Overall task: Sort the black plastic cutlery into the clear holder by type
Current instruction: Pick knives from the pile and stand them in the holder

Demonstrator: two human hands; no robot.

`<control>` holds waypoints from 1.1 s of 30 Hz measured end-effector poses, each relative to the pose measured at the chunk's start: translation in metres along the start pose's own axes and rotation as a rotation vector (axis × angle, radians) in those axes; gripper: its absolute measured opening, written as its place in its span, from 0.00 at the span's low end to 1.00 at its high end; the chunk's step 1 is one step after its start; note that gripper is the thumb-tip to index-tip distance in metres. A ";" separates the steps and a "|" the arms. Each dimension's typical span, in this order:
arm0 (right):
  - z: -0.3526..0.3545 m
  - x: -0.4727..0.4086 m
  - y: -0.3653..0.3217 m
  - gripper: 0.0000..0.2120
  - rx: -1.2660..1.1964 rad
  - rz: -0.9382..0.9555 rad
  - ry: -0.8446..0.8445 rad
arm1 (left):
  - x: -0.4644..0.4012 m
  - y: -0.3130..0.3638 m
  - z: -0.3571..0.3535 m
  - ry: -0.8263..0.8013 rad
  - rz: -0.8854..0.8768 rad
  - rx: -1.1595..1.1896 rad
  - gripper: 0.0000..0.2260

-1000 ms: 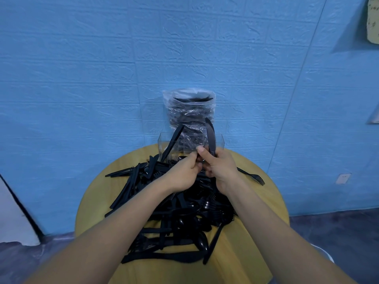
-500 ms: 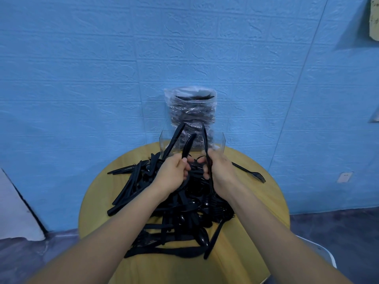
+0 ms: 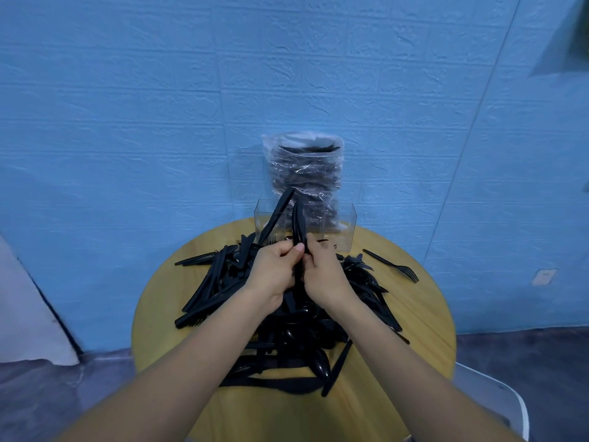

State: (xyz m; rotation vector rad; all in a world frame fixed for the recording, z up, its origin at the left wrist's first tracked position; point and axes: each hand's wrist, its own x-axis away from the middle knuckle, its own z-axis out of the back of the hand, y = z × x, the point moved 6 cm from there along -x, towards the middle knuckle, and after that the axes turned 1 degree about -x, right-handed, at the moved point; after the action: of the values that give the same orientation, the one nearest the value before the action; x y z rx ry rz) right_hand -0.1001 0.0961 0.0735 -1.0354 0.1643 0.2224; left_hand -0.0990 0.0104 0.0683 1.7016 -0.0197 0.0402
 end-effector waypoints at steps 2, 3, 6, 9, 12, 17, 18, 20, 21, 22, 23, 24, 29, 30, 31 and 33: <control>-0.005 0.003 -0.007 0.20 0.049 0.021 -0.095 | 0.001 -0.002 0.005 0.012 0.032 0.048 0.09; -0.007 0.004 -0.009 0.20 0.078 0.024 -0.133 | 0.002 -0.002 0.008 0.011 0.044 0.067 0.09; -0.014 0.005 -0.013 0.25 0.186 0.026 -0.232 | 0.004 -0.006 0.015 -0.006 0.054 0.097 0.09; -0.018 0.005 -0.016 0.26 0.221 0.027 -0.291 | 0.005 -0.010 0.021 0.019 0.060 0.119 0.10; -0.020 0.004 -0.019 0.25 0.255 0.051 -0.263 | 0.005 -0.010 0.027 0.067 0.036 0.095 0.11; -0.019 0.009 -0.026 0.21 0.210 0.154 -0.139 | 0.006 -0.010 0.034 0.114 0.024 0.094 0.10; -0.018 0.011 -0.028 0.20 0.172 0.168 -0.110 | 0.006 -0.010 0.034 0.116 0.029 0.102 0.10; -0.014 0.013 -0.028 0.18 0.112 0.157 -0.054 | 0.007 -0.010 0.034 0.113 0.041 0.125 0.11; -0.013 0.013 -0.027 0.16 0.101 0.153 -0.030 | 0.006 -0.010 0.035 0.108 0.046 0.135 0.11; -0.012 0.014 -0.027 0.15 0.101 0.158 -0.009 | 0.007 -0.011 0.035 0.102 0.051 0.141 0.11; -0.011 0.015 -0.026 0.13 0.100 0.163 0.011 | 0.007 -0.011 0.036 0.096 0.055 0.145 0.11; -0.011 0.016 -0.025 0.13 0.093 0.164 0.031 | 0.007 -0.011 0.037 0.088 0.056 0.154 0.11; -0.015 0.021 -0.025 0.18 0.030 0.183 0.064 | 0.008 -0.015 0.044 0.061 0.070 0.174 0.11; -0.018 0.022 -0.025 0.18 0.036 0.186 0.046 | 0.009 -0.017 0.046 0.066 0.077 0.167 0.11; -0.022 0.022 -0.025 0.17 0.054 0.188 0.014 | 0.010 -0.019 0.049 0.077 0.083 0.158 0.11; -0.028 0.023 -0.023 0.14 0.078 0.189 -0.054 | 0.011 -0.021 0.056 0.113 0.085 0.152 0.12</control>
State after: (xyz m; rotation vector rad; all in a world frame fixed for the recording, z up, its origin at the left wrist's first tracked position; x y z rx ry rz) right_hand -0.0730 0.0627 0.0730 -0.9355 0.2204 0.4120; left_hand -0.0860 -0.0421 0.0402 1.8470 -0.0047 0.2059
